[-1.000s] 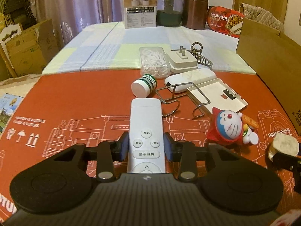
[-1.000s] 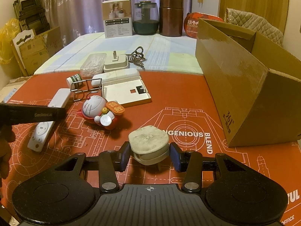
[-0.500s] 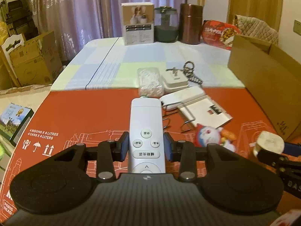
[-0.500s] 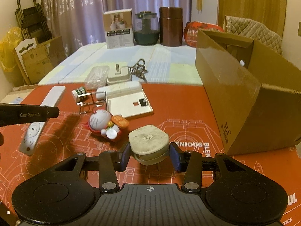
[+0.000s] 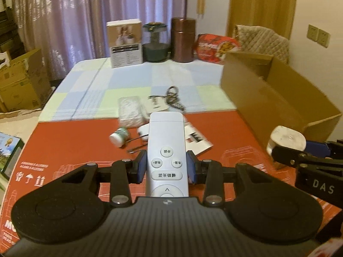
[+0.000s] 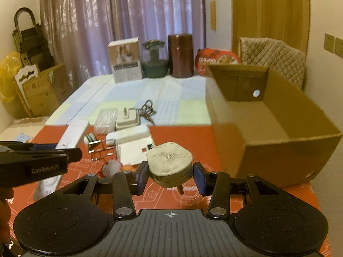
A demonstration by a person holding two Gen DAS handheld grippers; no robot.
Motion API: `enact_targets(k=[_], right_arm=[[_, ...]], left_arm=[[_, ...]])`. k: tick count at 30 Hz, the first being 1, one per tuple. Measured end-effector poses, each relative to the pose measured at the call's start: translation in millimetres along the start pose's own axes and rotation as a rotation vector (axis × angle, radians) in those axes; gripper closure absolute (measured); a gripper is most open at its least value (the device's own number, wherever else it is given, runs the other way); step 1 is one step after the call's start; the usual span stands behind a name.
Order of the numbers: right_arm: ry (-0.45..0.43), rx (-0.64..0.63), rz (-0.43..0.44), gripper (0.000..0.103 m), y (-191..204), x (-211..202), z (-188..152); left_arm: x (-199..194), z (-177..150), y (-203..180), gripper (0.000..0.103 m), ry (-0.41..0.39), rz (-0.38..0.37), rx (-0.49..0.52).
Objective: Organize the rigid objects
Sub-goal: 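Carry the cream object and white remote over the cardboard box with both grippers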
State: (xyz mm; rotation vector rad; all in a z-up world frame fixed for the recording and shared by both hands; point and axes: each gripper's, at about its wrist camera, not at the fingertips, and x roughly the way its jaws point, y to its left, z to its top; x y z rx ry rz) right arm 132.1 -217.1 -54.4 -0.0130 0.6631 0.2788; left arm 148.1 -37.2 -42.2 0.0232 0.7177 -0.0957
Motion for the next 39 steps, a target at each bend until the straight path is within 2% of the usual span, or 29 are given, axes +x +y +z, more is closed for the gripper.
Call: enact_targets(k=[10, 15, 21, 28, 39], right_arm=[[-0.061, -0.002, -0.066, 0.062, -35.9, -38.9, 30.7], [-0.077, 0.015, -0.125, 0.062, -75.7, -48.2, 47.5], [-0.056, 0.024, -0.202, 0.061, -125.0, -45.0, 60.7], [-0.023, 0.068, -0.215, 0.061, -165.7, -33.7, 63.7], [0.021, 0.092, -0.188, 0.062, -187.7, -13.4, 55.7]], left_arm=[[-9.1, 37.1, -63.0, 0.07, -0.035, -0.098, 0.061], [-6.1, 62.0, -103.0, 0.07, -0.05, -0.156, 0.102], [9.4, 86.3, -146.6, 0.07, -0.051, -0.221, 0.134], [34.8, 100.8, -188.5, 0.07, -0.024, -0.267, 0.171], [57.8, 100.7, -207.2, 0.07, 0.01, -0.261, 0.21]])
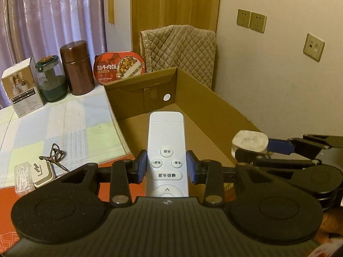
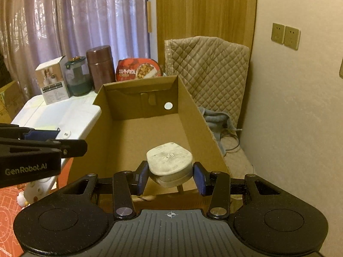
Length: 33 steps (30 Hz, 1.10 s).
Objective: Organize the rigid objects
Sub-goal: 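Carry the cream object and white remote over the cardboard box with both grippers, then open the right gripper to drop the cream object while the left gripper releases the remote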
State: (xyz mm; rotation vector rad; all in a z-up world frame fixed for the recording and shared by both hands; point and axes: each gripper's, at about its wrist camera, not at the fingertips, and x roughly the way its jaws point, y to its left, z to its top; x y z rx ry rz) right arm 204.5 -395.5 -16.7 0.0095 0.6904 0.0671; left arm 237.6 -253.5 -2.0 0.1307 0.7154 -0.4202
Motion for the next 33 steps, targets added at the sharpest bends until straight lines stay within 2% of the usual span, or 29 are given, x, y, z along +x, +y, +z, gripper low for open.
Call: enact_targets(k=[18, 33], right_arm=[[0.008, 0.029, 0.004, 0.062, -7.3, 11.9, 3.7], [0.011, 0.028, 0.007, 0.062, -5.4, 13.4, 3.0]], left_arm=[[22.5, 7.3, -4.4, 0.069, 0.024, -0.026, -0.002], [-4.0, 3.0, 21.3, 0.069, -0.027, 0.025, -0.039]])
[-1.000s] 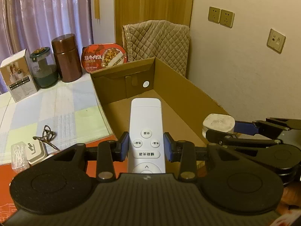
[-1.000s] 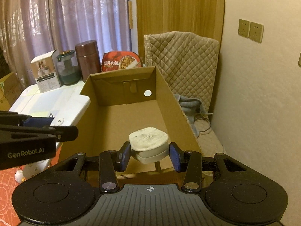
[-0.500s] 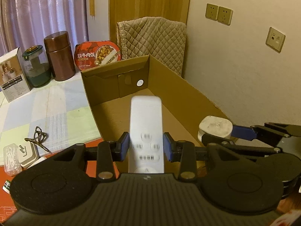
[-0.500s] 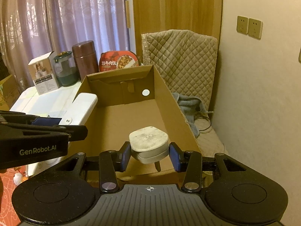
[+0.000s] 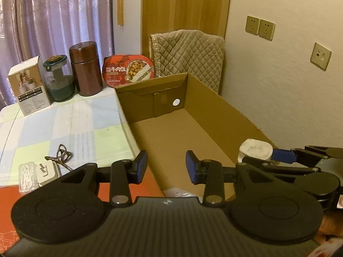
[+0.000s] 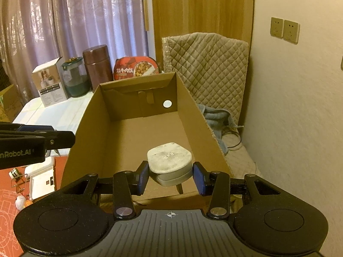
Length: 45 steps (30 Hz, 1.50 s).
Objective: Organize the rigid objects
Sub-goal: 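Open the right gripper to drop the cream object while the left gripper releases the remote, then withdraw both grippers from the box back over the table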
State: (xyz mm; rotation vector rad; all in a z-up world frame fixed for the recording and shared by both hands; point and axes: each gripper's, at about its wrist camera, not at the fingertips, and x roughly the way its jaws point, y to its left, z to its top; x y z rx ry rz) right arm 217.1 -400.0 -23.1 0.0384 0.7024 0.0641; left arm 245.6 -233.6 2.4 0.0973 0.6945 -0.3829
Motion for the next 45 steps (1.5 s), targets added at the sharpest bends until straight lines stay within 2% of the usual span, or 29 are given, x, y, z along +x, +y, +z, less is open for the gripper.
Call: enact_targets(k=[11, 13, 15, 21, 30, 37, 40, 45], right_arm=[[-0.009, 0.007, 0.012, 0.062, 8.1, 4.8, 0.3], [-0.014, 0.011, 0.021, 0.059, 8.5, 5.2, 1.6], [-0.02, 0.021, 0.018, 0.05, 8.4, 3.5, 3.1], [-0.055, 0.031, 0.028, 0.047, 12.6, -14.4, 6.3], [-0.097, 0.027, 0.083, 0.045, 44.8, -57.1, 2.2], [-0.117, 0.019, 0.134, 0.044, 81.0, -90.2, -12.5], [-0.12, 0.028, 0.164, 0.044, 95.4, -103.0, -21.2], [-0.118, 0.006, 0.184, 0.042, 117.5, -118.2, -37.5]], left_arm=[[-5.7, -10.7, 18.7, 0.069, 0.008, 0.026, -0.036], [-7.8, -13.2, 22.0, 0.069, 0.011, 0.03, -0.042], [-10.8, -16.4, 25.3, 0.069, 0.013, 0.034, -0.048], [-26.1, -30.7, 38.8, 0.069, 0.018, 0.053, -0.087], [-69.6, -57.3, 66.2, 0.069, 0.007, 0.081, -0.149], [-119.7, -81.3, 94.6, 0.069, -0.027, 0.136, -0.188], [-140.1, -94.4, 107.4, 0.063, -0.037, 0.166, -0.197], [-169.2, -115.6, 130.3, 0.046, -0.05, 0.222, -0.212]])
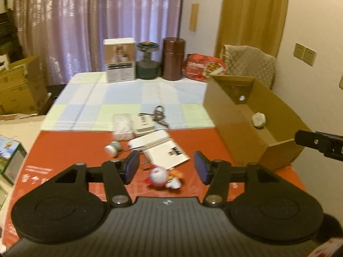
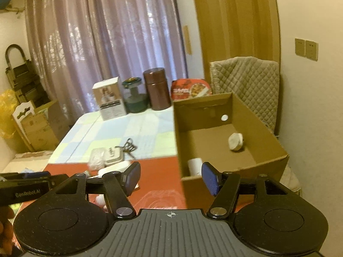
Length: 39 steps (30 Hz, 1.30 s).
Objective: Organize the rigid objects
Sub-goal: 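Withdraw both grippers from the box back over the table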
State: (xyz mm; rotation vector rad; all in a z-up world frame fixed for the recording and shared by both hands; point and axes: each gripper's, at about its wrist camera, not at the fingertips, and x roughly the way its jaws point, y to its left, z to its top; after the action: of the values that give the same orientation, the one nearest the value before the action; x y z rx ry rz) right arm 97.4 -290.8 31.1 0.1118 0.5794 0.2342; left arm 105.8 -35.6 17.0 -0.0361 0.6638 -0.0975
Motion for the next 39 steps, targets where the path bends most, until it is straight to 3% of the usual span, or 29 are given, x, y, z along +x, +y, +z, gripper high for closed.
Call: enact_targets(k=[7, 12, 30, 39], right_arm=[[0.026, -0.007, 0.012, 0.039, 21.2, -1.8, -18.9], [0.038, -0.028, 0.005, 0.026, 33.5, -0.6, -33.5], [0.098, -0.083, 0.036, 0.023, 62.3, 21.0, -51.2], [0.116, -0.151, 0.101, 0.023, 71.4, 41.6, -60.2]], left_arm=[[-16.0, -15.0, 35.4, 0.028, -0.006, 0.054, -0.017], [-19.3, -25.4, 52.6, 0.016, 0.004, 0.075, -0.023], [-11.7, -35.4, 78.6, 0.012, 0.039, 0.103, -0.038], [6.9, -32.0, 84.3, 0.012, 0.062, 0.09, -0.013]])
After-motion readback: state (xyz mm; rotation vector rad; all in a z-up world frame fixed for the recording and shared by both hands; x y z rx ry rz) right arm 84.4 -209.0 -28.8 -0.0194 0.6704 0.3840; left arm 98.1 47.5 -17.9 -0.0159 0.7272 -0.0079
